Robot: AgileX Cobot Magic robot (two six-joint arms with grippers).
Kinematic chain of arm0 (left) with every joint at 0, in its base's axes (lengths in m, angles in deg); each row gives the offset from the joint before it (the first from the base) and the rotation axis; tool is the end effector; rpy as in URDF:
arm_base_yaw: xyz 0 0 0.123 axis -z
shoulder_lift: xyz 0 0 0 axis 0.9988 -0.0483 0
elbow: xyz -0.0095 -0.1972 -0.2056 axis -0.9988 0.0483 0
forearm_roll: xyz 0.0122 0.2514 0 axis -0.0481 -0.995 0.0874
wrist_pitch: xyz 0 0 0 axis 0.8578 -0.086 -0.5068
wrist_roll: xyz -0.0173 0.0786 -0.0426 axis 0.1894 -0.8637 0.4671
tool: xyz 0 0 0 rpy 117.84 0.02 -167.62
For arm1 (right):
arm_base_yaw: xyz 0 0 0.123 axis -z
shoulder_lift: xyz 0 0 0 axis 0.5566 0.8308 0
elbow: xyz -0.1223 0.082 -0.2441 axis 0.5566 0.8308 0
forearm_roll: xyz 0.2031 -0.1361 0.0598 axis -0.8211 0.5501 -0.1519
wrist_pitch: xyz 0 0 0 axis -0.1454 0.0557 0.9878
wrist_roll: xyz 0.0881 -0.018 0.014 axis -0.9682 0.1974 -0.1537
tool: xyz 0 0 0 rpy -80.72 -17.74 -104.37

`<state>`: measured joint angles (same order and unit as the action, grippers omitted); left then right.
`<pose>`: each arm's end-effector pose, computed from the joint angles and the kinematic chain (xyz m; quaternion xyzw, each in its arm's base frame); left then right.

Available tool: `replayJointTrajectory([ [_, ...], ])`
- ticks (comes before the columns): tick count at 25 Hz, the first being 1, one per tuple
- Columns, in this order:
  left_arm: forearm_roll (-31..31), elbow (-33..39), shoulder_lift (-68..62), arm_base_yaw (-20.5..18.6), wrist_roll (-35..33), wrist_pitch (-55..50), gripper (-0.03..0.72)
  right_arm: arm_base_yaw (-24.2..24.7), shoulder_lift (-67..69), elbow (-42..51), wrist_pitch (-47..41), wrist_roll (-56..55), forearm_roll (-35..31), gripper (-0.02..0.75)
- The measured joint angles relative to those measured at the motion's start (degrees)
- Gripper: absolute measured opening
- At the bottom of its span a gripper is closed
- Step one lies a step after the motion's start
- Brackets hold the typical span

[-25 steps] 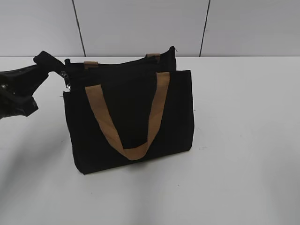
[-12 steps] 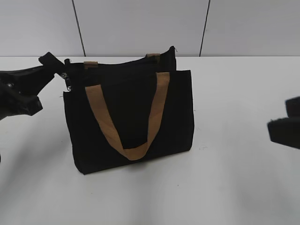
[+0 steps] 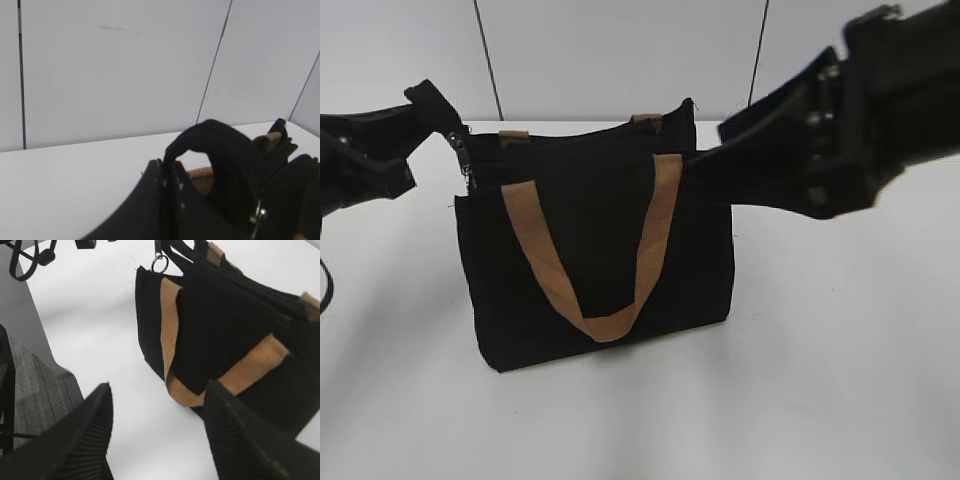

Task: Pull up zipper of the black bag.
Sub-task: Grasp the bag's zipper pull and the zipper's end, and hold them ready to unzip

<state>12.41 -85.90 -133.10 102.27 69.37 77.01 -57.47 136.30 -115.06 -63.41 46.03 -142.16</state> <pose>0.2300 -0.0844 0.2172 0.1611 0.7106 -0.1900 0.6581 0.2061 0.1435 0.3192 -0.4093 0.7763 0.2777 0.3907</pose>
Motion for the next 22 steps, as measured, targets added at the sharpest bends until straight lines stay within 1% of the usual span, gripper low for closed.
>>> replayJointTrajectory([
  [6,0.07,-1.79,0.00,0.00,1.09,-3.29,-0.008,-8.80,12.10,-7.65,5.26,1.39,-0.11,0.449],
  [10,0.14,-1.96,0.00,0.00,2.71,-4.66,-0.008,-12.85,20.25,-13.67,6.15,3.40,-0.17,0.438],
  [13,0.14,-1.96,0.00,0.00,5.65,-5.59,-0.008,-14.68,25.32,-17.59,6.98,3.98,-0.22,0.403],
  [16,0.14,-2.02,0.00,0.00,8.55,-5.93,-0.008,-15.31,28.99,-20.35,7.53,4.21,-0.28,0.372],
  [22,-0.44,-3.71,0.00,0.00,12.59,-8.70,-0.008,-15.31,33.35,-22.91,8.60,4.21,-1.25,0.361],
])
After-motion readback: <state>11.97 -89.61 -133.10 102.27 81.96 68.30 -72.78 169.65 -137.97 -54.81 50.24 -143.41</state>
